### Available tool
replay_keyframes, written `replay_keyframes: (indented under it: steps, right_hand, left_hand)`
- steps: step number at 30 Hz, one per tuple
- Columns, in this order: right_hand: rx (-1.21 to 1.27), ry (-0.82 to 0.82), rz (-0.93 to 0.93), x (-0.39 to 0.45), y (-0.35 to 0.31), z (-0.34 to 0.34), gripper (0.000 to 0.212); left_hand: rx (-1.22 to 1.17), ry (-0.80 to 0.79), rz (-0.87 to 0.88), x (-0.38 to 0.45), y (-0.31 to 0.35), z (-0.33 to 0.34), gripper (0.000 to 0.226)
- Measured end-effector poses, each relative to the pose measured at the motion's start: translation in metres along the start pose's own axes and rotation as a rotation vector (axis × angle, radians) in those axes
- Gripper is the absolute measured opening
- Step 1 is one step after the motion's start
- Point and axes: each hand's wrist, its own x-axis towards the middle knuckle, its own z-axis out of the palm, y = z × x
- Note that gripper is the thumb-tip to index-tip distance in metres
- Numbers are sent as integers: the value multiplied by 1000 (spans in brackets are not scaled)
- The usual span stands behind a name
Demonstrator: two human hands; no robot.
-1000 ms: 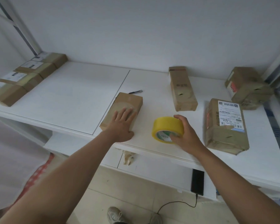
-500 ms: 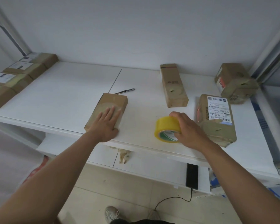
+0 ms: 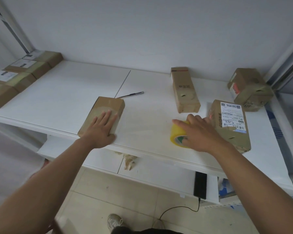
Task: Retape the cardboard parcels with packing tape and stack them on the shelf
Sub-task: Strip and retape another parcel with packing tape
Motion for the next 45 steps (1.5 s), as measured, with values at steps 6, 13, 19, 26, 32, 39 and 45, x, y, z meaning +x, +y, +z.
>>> replay_keyframes:
  steps: [6,13,19,26,32,39,45]
  right_hand:
    - [147,-89,54,34,-33,-48,85]
    - [205,-11,-44,166,-115,-58,49]
    - [205,-72,-44,253,-145,-27,46]
    - [48,61,-1,280,-106,12,29]
    - [260,307,16,269,-77,-9,18]
    - [972,426,3,240,-96,-37,30]
    - [1889,32,4,207,-110,-49,19]
  left_hand:
    - [-169,-33,-15,5,-2,-11,99]
    - [-213,237,-36,10,-4,-6,75]
    - [-157,160,-45,14,-3,-3,82]
    - [-163,119,-51,15,-2,-2,57]
    - [-154,121,-64,16,0,-2,81]
    - [-152,117,-69,13,1,-5,83]
    - [-118,94,-86,16,-2,-5,59]
